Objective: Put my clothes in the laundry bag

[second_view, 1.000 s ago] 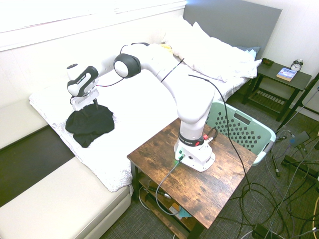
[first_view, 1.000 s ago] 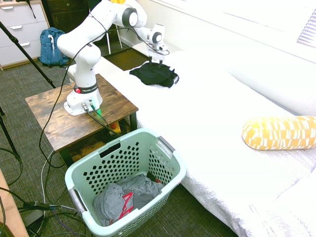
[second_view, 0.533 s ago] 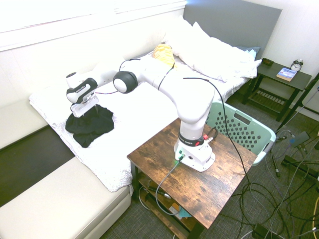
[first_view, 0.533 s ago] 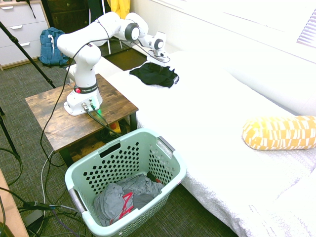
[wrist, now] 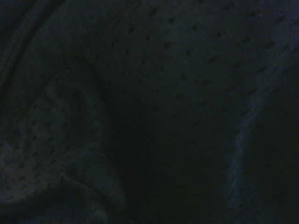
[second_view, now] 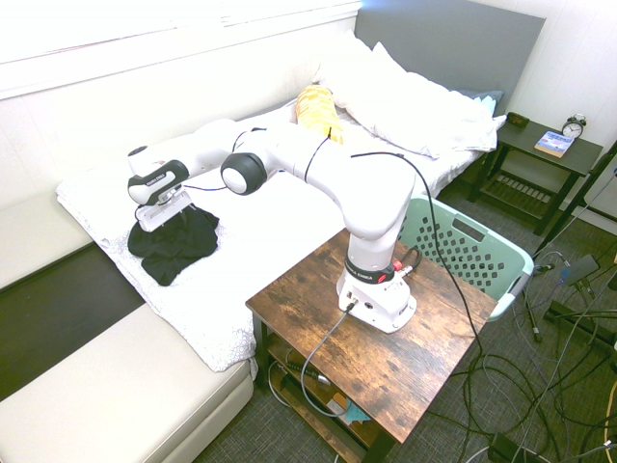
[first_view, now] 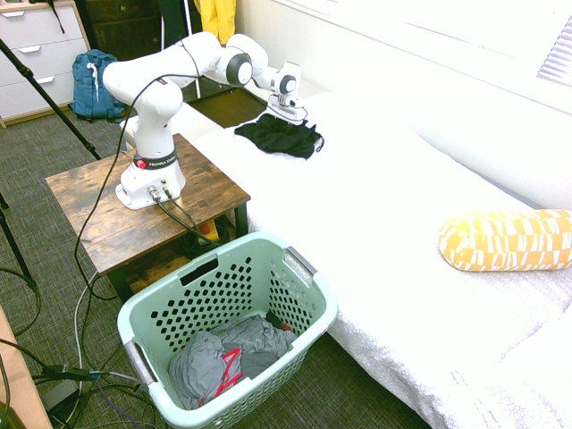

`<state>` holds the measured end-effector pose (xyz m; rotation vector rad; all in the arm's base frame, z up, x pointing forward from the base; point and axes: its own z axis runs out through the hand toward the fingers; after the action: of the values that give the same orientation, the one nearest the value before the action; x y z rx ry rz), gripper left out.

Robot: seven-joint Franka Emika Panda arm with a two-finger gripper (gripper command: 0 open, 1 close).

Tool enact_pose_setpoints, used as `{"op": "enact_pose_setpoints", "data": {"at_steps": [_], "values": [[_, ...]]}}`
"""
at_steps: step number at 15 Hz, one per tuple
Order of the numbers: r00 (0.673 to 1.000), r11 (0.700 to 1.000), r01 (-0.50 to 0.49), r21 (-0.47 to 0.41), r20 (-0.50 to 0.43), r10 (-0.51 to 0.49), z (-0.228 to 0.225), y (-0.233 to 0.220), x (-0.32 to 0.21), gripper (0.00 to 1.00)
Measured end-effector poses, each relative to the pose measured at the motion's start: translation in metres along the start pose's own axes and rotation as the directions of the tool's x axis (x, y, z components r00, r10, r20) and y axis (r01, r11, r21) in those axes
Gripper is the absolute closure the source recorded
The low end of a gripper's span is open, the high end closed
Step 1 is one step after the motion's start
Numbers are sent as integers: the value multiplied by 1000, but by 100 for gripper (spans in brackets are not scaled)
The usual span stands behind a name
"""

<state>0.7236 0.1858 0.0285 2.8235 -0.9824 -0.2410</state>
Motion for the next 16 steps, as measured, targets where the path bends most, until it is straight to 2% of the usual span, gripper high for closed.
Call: {"op": "enact_pose_setpoints", "data": {"at_steps": [7,16], "values": [[998,998,-61,11,9,61,-14,0,-1,100],[994,992,-108,68,20,107,-21,13,-19,100]]}}
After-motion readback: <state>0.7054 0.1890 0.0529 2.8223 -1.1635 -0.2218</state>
